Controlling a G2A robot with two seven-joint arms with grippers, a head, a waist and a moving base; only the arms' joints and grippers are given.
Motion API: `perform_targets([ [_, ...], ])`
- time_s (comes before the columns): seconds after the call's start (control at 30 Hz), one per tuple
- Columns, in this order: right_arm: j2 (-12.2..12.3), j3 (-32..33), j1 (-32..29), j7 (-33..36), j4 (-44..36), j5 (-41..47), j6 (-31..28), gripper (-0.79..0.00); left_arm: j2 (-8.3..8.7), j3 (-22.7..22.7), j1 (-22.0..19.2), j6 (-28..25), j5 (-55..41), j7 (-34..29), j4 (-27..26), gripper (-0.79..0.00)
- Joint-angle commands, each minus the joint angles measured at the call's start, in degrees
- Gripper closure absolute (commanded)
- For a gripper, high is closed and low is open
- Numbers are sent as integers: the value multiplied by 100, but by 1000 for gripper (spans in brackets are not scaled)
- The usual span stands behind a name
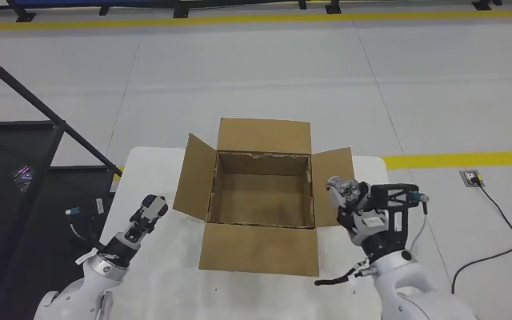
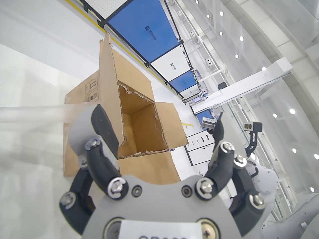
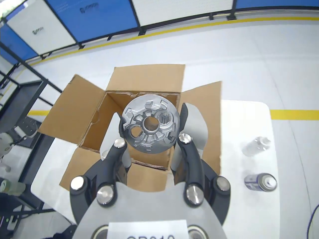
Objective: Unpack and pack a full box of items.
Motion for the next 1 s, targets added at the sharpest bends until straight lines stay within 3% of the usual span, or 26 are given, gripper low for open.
perform_targets([
  [0.0, 9, 379, -428, -487, 20, 294, -30, 0, 0, 0, 0, 0, 0, 0, 0, -785],
  [0.17, 33, 1033, -1353, -703, 20, 539, 51, 0, 0, 0, 0, 0, 0, 0, 0, -785],
  [0.43, 54, 1525, -2088, -495, 173, 1230, -72, 0, 0, 0, 0, 0, 0, 0, 0, -785],
  [0.63, 93, 1441, -1640, -363, 1335, 1550, -412, 0, 0, 0, 0, 0, 0, 0, 0, -785],
  [0.97, 157, 1118, -618, -195, 2864, 1204, -448, 0, 0, 0, 0, 0, 0, 0, 0, -785],
])
